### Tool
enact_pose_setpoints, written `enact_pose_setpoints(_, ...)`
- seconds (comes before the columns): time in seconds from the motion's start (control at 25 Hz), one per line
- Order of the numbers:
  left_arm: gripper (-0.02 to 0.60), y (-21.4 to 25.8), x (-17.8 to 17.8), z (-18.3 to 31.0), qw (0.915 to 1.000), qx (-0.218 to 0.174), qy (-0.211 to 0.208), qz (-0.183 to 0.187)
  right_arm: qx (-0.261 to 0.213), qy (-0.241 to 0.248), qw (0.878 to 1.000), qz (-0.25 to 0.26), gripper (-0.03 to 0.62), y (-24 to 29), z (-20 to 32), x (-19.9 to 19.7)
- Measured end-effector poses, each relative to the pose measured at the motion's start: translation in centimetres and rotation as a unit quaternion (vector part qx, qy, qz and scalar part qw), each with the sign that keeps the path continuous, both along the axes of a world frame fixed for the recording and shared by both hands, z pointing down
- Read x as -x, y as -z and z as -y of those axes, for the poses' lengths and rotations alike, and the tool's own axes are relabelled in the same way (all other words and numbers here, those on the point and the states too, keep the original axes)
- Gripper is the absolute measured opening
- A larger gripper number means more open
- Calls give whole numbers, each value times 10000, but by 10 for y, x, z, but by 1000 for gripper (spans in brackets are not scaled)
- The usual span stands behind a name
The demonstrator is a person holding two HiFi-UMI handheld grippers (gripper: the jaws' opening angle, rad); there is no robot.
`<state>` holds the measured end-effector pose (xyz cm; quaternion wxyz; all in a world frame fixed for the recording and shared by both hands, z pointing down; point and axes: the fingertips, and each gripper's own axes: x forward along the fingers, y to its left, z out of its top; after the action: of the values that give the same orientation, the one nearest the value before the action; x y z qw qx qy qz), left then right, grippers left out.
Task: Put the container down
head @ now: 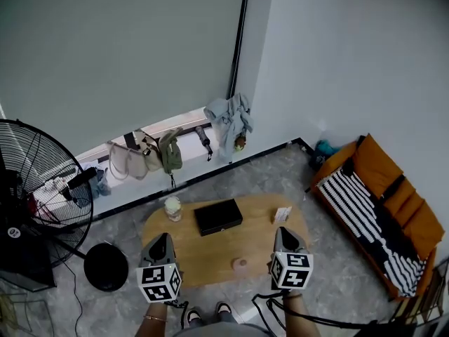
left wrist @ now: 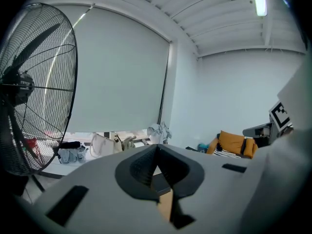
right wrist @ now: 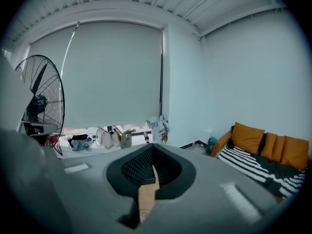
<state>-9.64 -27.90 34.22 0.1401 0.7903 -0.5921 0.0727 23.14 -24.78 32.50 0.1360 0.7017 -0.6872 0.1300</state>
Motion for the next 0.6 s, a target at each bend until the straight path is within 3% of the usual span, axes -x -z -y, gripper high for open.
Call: enact_pose_setpoints(0.6,-3,-1,9,-1,10000,7,38,16,-6,90,10000,-38,5,2,2,9)
